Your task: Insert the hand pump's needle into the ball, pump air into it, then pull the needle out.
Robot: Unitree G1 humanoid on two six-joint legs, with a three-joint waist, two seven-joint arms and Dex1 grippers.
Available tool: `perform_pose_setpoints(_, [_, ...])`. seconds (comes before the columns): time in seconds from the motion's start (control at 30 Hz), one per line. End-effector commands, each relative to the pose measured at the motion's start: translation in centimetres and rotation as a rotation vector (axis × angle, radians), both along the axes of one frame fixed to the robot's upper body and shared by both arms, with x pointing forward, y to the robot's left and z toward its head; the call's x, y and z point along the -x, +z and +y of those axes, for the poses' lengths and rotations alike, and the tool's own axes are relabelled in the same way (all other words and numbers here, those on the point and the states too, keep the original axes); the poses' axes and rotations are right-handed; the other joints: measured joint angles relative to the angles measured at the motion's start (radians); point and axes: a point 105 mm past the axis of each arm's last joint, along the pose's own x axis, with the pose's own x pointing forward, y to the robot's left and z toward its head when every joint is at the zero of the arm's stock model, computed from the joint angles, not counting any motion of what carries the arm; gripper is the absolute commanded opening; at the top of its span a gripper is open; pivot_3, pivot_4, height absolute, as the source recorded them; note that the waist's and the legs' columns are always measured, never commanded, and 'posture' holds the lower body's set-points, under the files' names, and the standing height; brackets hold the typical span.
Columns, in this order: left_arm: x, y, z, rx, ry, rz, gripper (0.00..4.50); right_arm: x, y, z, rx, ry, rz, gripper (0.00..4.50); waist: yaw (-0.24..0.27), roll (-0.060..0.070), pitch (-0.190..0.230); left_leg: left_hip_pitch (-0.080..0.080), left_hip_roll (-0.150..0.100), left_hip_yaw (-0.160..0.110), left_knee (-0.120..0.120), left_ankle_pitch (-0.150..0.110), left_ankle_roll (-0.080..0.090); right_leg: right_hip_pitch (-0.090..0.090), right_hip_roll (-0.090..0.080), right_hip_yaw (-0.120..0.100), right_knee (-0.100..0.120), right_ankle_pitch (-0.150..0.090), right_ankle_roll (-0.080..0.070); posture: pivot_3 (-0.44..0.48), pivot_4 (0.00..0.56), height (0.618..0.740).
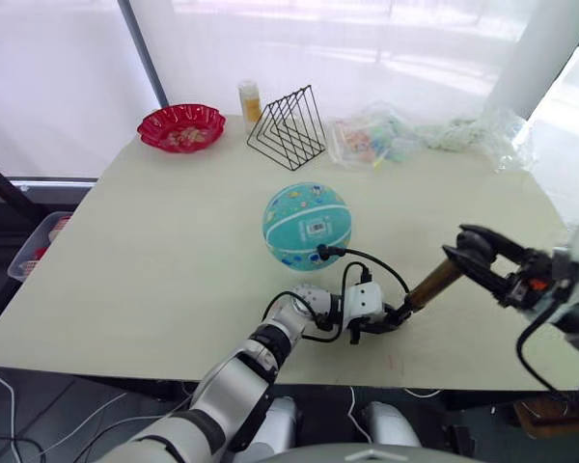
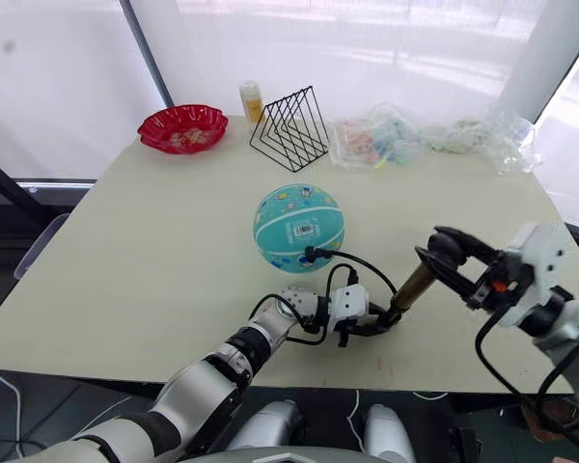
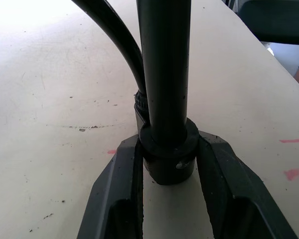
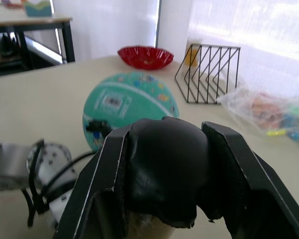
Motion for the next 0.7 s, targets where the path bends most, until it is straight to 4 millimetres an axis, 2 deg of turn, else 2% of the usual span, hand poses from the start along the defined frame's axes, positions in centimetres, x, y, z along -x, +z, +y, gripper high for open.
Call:
perform_pose_setpoints(0.03, [2.7, -4.5, 2.1, -0.178, -0.043, 0.123, 1.04, -0.1, -8.2, -0.7, 0.065, -0.062, 0.259, 1.63, -0.007, -0.001, -0.004, 0.001, 0.0, 0.0, 0.0, 0.0, 0.0, 0.001, 0.0, 0.0, 0.0, 0.0, 0.0, 0.0, 0.15, 0.74])
perform_pose_setpoints(0.1, [2.7, -4.5, 2.1, -0.177, -0.041, 0.125, 1.04, 0.0, -8.9, 0.1, 0.067, -0.038, 0.262, 1.63, -0.015, 0.002, -0.009, 0.001, 0.0, 0.0, 0.0, 0.0, 0.0, 0.001, 0.0, 0.0, 0.0, 0.0, 0.0, 0.0, 0.15, 0.74])
perform_pose_setpoints(0.17, [2.7, -4.5, 2.1, -0.176, -0.041, 0.126, 1.04, -0.1, -8.5, 0.4, 0.061, -0.029, 0.239, 1.63, -0.017, 0.005, -0.012, 0.002, 0.0, 0.002, 0.0, 0.0, 0.0, 0.002, 0.0, 0.002, 0.0, 0.0, 0.0, 0.0, 0.15, 0.74])
perform_pose_setpoints(0.3, [2.8, -4.5, 2.1, -0.175, -0.045, 0.128, 1.04, -0.7, -5.1, 0.2, 0.048, -0.012, 0.134, 1.63, -0.018, 0.014, -0.011, 0.002, 0.0, 0.002, 0.0, 0.0, 0.0, 0.001, 0.0, 0.003, 0.0, 0.0, 0.0, 0.0, 0.15, 0.74])
perform_pose_setpoints(0.4, [2.9, -4.5, 2.1, -0.175, -0.048, 0.129, 1.04, -1.0, 0.3, -0.5, 0.001, 0.004, -0.003, 1.63, -0.018, 0.02, -0.007, 0.001, -0.001, 0.004, 0.001, -0.001, 0.001, 0.001, -0.001, 0.005, 0.0, 0.0, 0.0, 0.0, 0.15, 0.74])
perform_pose_setpoints(0.43, [2.9, -4.5, 2.1, -0.176, -0.05, 0.129, 1.04, -0.9, 2.7, -0.7, -0.02, 0.014, -0.059, 1.63, -0.018, 0.022, -0.005, 0.0, -0.001, 0.005, 0.001, -0.001, 0.002, 0.0, -0.001, 0.006, -0.001, 0.0, 0.001, 0.0, 0.15, 0.74])
perform_pose_setpoints(0.5, [2.9, -4.5, 2.1, -0.176, -0.052, 0.128, 1.04, -0.6, 5.9, -1.2, -0.042, 0.027, -0.126, 1.63, -0.018, 0.026, 0.002, -0.001, -0.002, 0.008, 0.002, -0.001, 0.003, -0.002, -0.002, 0.009, -0.001, 0.001, 0.002, 0.0, 0.15, 0.74])
perform_pose_setpoints(0.57, [2.9, -4.5, 2.1, -0.176, -0.053, 0.127, 1.04, -0.2, 8.2, -1.7, -0.06, 0.023, -0.166, 1.63, -0.016, 0.028, 0.007, -0.003, -0.002, 0.01, 0.003, -0.002, 0.004, -0.004, -0.002, 0.011, -0.001, 0.002, 0.003, 0.0, 0.15, 0.74])
perform_pose_setpoints(0.7, [2.9, -4.5, 2.1, -0.177, -0.055, 0.126, 1.04, 0.7, 11.5, -2.4, -0.061, 0.026, -0.21, 1.63, -0.013, 0.027, 0.01, -0.007, -0.002, 0.01, 0.003, -0.002, 0.005, -0.006, -0.002, 0.011, -0.001, 0.004, 0.0, 0.0, 0.15, 0.74])
